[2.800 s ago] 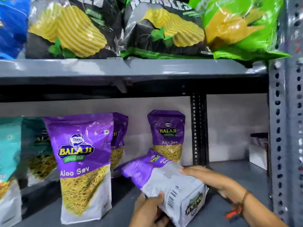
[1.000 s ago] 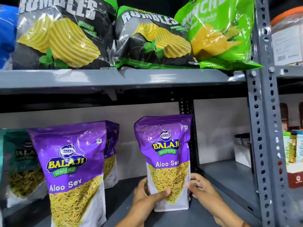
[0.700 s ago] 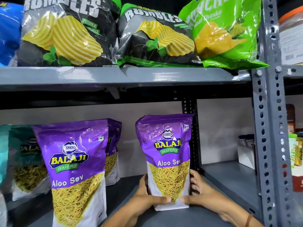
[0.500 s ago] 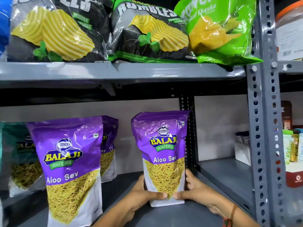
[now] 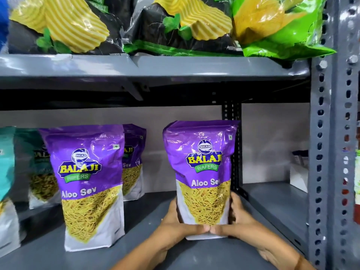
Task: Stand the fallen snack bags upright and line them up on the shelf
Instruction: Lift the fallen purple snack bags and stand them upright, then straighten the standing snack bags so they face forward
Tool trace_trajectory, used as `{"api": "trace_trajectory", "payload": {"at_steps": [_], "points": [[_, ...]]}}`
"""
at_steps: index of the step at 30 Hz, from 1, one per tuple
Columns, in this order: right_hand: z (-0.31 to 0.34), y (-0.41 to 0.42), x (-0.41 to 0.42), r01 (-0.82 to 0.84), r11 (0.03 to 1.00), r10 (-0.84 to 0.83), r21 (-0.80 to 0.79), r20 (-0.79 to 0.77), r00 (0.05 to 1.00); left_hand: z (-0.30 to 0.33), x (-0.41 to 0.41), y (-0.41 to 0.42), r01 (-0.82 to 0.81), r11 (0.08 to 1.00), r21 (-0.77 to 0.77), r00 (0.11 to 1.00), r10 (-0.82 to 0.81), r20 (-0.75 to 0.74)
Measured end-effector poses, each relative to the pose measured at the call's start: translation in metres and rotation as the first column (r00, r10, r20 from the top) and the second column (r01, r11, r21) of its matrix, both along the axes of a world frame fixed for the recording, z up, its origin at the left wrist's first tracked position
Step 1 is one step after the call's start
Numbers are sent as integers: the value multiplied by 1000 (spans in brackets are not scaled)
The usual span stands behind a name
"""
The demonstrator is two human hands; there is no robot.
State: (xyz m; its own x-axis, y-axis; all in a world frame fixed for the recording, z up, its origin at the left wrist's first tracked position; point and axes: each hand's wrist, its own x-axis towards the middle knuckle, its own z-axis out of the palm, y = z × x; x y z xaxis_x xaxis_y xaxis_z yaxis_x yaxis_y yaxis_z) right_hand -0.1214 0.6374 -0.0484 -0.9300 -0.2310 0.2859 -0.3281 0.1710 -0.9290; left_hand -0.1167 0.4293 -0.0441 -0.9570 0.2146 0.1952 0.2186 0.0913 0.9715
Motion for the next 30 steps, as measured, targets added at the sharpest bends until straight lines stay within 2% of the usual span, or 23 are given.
{"api": "trace_trajectory", "payload": {"at_steps": [2, 4, 6, 8, 9, 10, 11, 13, 15, 16, 18, 20, 22, 23, 25, 30], "points": [[8, -7, 6, 139, 990, -144, -36, -187, 972, 9, 10, 0, -95, 995, 0, 992, 95, -78], [20, -22, 18, 353, 934, -344, -52, -389, 855, 18, 21, -11, -282, 959, 26, 929, 279, -243], [25, -45, 34, 553, 828, -509, -96, -544, 667, 23, 39, -35, -389, 916, 97, 800, 388, -458], [32, -71, 53, 622, 766, -530, -162, -707, 468, 29, 59, -63, -473, 868, 152, 629, 453, -631], [33, -87, 62, 610, 773, -499, -172, -759, 418, 35, 67, -80, -520, 832, 191, 535, 492, -687], [34, -102, 69, 590, 796, -445, -134, -790, 422, 38, 73, -94, -552, 796, 248, 450, 535, -715], [39, -144, 74, 560, 822, -410, -98, -784, 465, 40, 79, -138, -562, 773, 296, 389, 562, -730], [37, -186, 72, 473, 881, -312, 14, -734, 603, 40, 77, -186, -608, 704, 366, 314, 637, -704], [31, -219, 56, 364, 924, -214, 118, -630, 747, 30, 69, -224, -667, 657, 351, 338, 686, -644], [30, -220, 46, 290, 943, -160, 164, -540, 826, 24, 64, -227, -678, 665, 313, 385, 684, -620], [25, -226, 26, 89, 967, -19, 237, -283, 959, 10, 52, -238, -614, 770, 176, 609, 603, -515], [14, -232, 9, -86, 968, 104, 234, -62, 993, -5, 38, -251, -477, 879, -17, 838, 449, -310], [2, -249, 0, -126, 965, 126, 228, 15, 992, -12, 27, -273, -304, 934, -186, 950, 282, -135], [-3, -256, -3, -107, 970, 107, 220, 11, 994, -15, 21, -283, -226, 950, -217, 973, 212, -88], [-9, -257, -7, -93, 972, 93, 214, 9, 996, -20, 12, -287, -154, 972, -179, 987, 144, -71], [-9, -257, -6, -99, 985, 96, 142, 27, 995, -23, 5, -288, -134, 985, -113, 990, 126, -69]]}}
